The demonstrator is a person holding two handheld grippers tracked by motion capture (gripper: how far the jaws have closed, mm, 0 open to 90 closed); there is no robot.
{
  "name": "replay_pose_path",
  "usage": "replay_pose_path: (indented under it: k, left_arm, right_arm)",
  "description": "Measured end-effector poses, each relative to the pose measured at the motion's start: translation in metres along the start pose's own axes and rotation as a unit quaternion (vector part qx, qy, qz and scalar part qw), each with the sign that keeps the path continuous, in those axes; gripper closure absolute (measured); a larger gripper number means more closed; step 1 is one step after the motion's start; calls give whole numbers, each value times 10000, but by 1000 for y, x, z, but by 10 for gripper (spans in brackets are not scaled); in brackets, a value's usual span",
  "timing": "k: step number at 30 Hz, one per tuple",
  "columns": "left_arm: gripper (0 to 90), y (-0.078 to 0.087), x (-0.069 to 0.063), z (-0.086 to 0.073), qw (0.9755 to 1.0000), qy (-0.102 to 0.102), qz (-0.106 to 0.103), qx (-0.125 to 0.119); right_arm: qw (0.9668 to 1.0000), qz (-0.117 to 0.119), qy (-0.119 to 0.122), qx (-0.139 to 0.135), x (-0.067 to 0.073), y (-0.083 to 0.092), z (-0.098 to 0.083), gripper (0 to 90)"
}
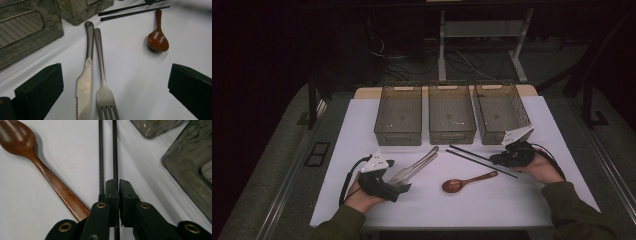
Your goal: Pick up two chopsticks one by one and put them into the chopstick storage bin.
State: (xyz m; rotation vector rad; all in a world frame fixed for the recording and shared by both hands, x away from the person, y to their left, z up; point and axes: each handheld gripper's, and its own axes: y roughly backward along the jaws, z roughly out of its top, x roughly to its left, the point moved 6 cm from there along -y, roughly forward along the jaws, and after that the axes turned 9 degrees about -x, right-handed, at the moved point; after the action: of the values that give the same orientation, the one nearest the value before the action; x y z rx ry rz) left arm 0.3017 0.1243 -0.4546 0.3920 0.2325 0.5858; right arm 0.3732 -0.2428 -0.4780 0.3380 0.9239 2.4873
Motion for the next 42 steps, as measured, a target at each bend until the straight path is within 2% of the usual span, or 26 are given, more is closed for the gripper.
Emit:
replay_pose_path:
  k: [17, 29, 35, 42]
  left_arm:
    - [0, 6, 9, -4, 9999, -106, -7, -49]
    - [0, 5, 11, -6, 9999, 72, -17, -143]
    - [0, 4, 10, -4, 9997, 161, -60, -192]
    - [0, 3, 8, -4, 9997, 140, -85, -174]
  right_arm:
    - [9987, 105, -76, -499, 9, 30, 9, 864]
    - [9943, 209, -282, -1002, 9, 48, 20, 864]
    - [9931, 155, -364, -1102, 10, 49, 26, 864]
    - [9925, 79, -436, -1144, 12, 47, 38, 864]
